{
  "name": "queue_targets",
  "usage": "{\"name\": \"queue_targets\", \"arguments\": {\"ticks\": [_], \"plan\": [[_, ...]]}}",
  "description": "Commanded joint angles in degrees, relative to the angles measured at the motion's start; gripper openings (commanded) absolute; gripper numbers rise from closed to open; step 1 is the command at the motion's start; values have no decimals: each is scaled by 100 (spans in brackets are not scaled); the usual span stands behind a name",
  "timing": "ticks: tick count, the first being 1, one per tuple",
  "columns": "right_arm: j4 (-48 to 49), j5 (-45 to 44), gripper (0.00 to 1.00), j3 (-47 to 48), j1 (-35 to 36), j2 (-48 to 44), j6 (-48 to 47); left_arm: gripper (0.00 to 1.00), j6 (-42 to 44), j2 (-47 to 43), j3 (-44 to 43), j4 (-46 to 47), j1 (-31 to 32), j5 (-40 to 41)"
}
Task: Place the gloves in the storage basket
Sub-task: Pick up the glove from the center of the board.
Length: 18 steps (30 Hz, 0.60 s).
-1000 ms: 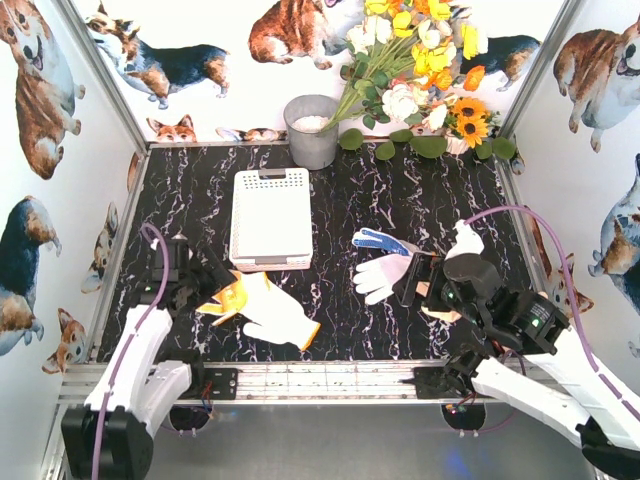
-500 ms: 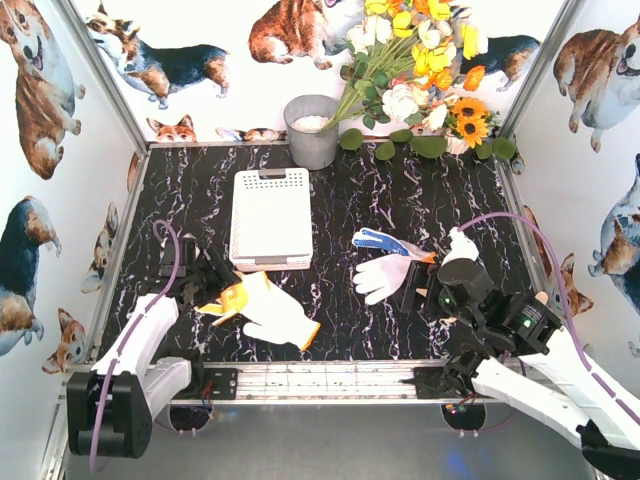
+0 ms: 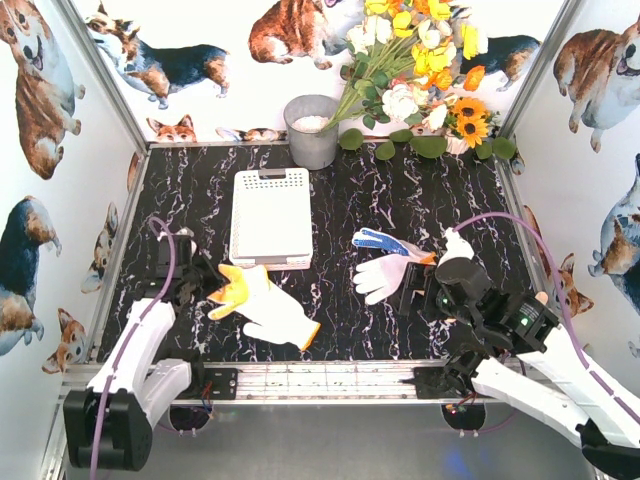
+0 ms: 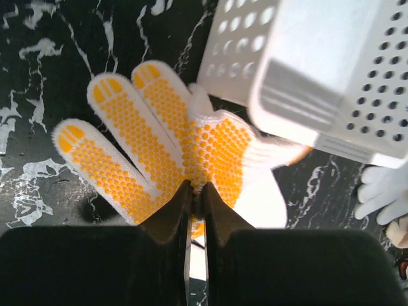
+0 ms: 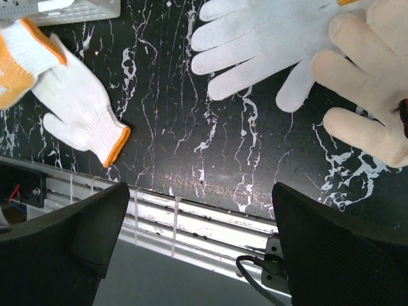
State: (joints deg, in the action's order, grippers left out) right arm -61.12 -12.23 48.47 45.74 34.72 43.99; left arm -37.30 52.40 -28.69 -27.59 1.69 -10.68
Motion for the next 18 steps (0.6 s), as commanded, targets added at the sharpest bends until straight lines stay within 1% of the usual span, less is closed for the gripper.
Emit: {"name": "queue_targets", "arguments": {"ticks": [1, 6, 11, 12, 15, 18], "plan": [[332, 337, 100, 137, 32, 112, -100, 0, 223, -293, -558, -437, 26, -2], [860, 1253, 100, 61, 34, 327, -331, 0, 513, -520, -1075, -999, 28, -370], [1892, 2463, 100, -181, 45, 552, -264, 0, 1166, -517, -1395, -1480, 77, -1731], [2128, 2649, 100, -214, 49, 580, -240, 0, 1286, -482, -1612, -1564, 108, -2013], [2650, 3034, 100, -258, 71, 642, -195, 0, 1557, -408, -1833, -1668, 235, -2741], [2917, 3190, 100, -265, 92, 707, -182, 0, 1698, -377, -2030, -1603, 430, -3298]]}}
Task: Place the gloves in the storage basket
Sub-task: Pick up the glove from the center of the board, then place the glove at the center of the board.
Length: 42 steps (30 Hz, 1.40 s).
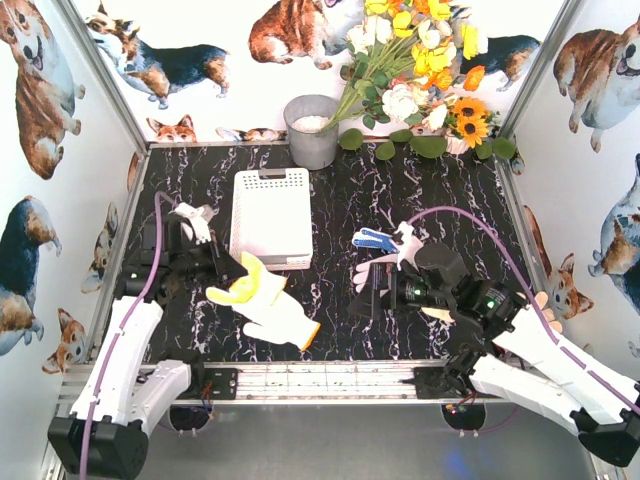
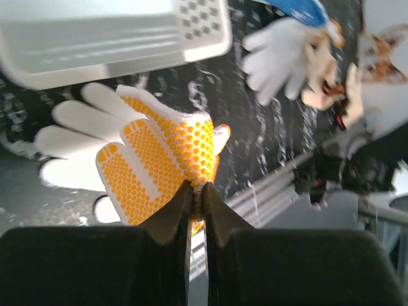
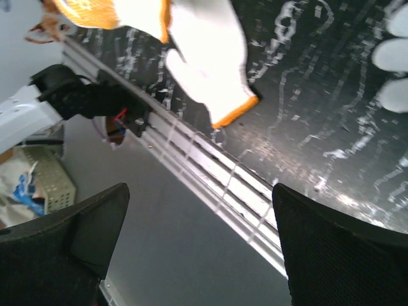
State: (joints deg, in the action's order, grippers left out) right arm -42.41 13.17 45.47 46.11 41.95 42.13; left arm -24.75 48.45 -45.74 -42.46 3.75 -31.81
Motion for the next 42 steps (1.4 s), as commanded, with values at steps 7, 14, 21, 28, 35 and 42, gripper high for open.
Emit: {"name": "queue_targets", "arguments": {"ticks": [7, 14, 21, 28, 35, 42], "plan": [[1449, 805, 100, -65, 74, 237, -39, 0, 209, 553, -893, 431, 1984, -891], [1283, 785, 100, 31, 74, 278, -179, 0, -186, 1278, -1413, 1340, 3201, -877], [1547, 1535, 91, -152, 74, 313, -60, 0, -248, 1582, -1729, 1625, 3647, -850], [1818, 1978, 42, -249, 83, 239, 149, 0, -344, 1804, -1763, 1618, 3696, -473], [1930, 1377, 0, -557, 80, -111, 792, 0, -521, 1998, -1669, 1825, 3786, -33], [2055, 853, 0, -981, 83, -579, 2120, 70, -685, 2158, -1734, 1575, 3783, 1188]]}}
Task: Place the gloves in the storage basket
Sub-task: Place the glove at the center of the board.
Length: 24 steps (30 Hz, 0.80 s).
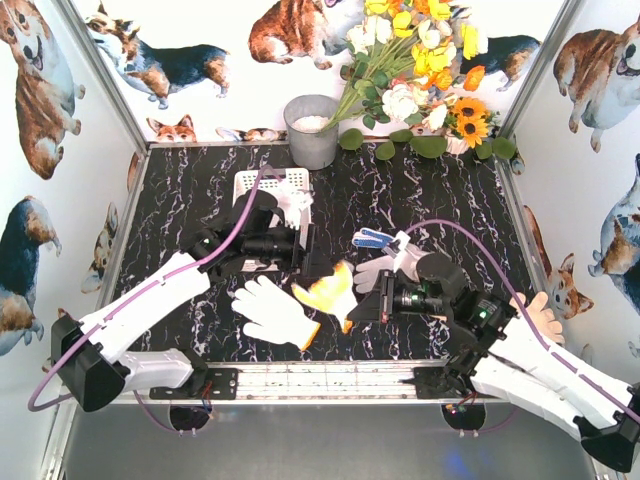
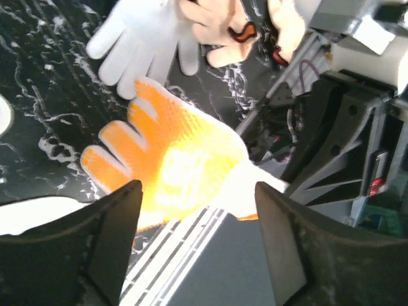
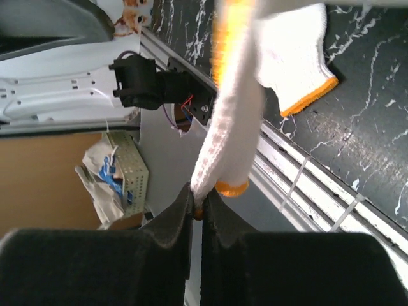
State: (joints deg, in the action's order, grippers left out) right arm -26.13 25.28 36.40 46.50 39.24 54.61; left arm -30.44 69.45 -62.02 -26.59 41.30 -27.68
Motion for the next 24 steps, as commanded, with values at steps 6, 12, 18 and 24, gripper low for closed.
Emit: {"name": "queue_targets", "arguments": {"ticks": [6, 12, 18, 24], "plan": [[664, -797, 0, -144, 44, -528, 1677, 99, -320, -100, -77, -56, 28, 1753], [1398, -1371, 0, -58, 20, -61, 1876, 100, -516, -439, 84, 69, 14, 2155], [1971, -1190, 0, 628, -536, 935, 1562, 100, -283, -504, -330, -504, -76, 2396], [2467, -714, 0, 362, -568, 1321, 1675, 100, -328, -598, -281, -466, -77, 2371]]}}
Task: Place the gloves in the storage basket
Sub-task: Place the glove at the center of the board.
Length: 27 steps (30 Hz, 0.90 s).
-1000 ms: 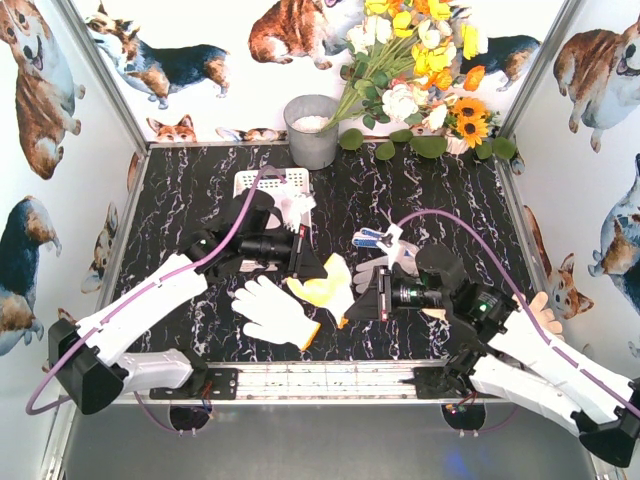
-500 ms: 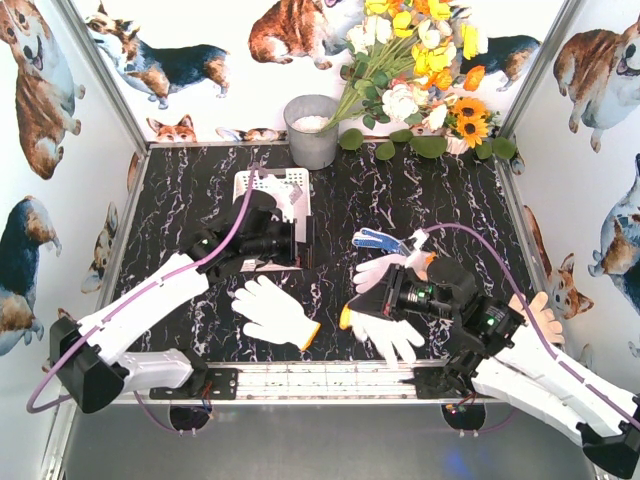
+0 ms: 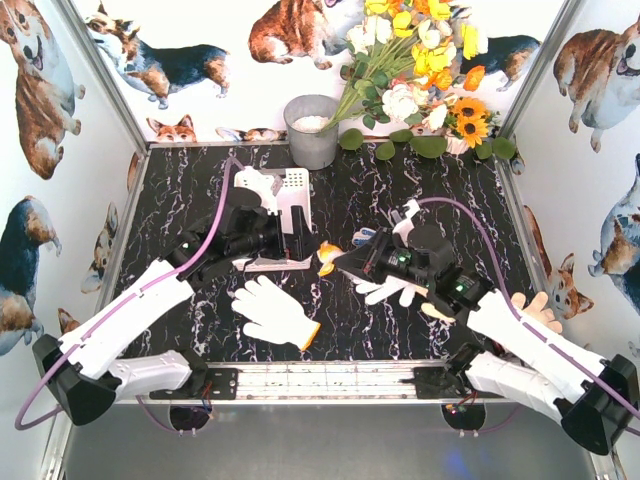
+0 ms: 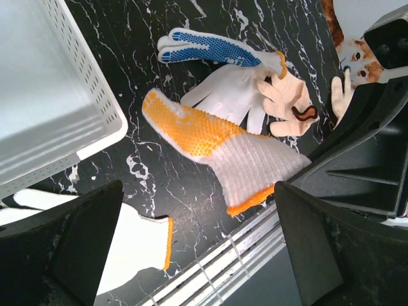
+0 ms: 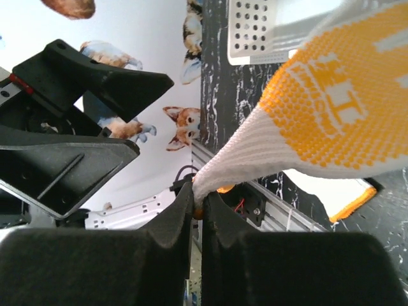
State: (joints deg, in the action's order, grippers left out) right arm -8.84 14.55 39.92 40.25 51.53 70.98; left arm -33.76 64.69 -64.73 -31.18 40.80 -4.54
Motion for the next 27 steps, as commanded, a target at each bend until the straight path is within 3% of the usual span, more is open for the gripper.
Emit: {"name": "queue_targets", "arguments": {"ticks": [1, 7, 18, 27], "plan": [[781, 378, 0, -215, 112, 148, 126, 100, -60, -124, 117, 96, -27, -21], [1491, 682, 0, -1578, 443, 373, 697, 96, -374, 46, 678, 494, 93, -468], [-775, 350, 0, -2259, 652, -885, 922, 85, -748, 391, 1199, 900, 760, -300], [-1763, 159, 0, -2533, 711, -1285, 1013, 74, -1083, 1079, 1585, 1792, 1589, 386]]}}
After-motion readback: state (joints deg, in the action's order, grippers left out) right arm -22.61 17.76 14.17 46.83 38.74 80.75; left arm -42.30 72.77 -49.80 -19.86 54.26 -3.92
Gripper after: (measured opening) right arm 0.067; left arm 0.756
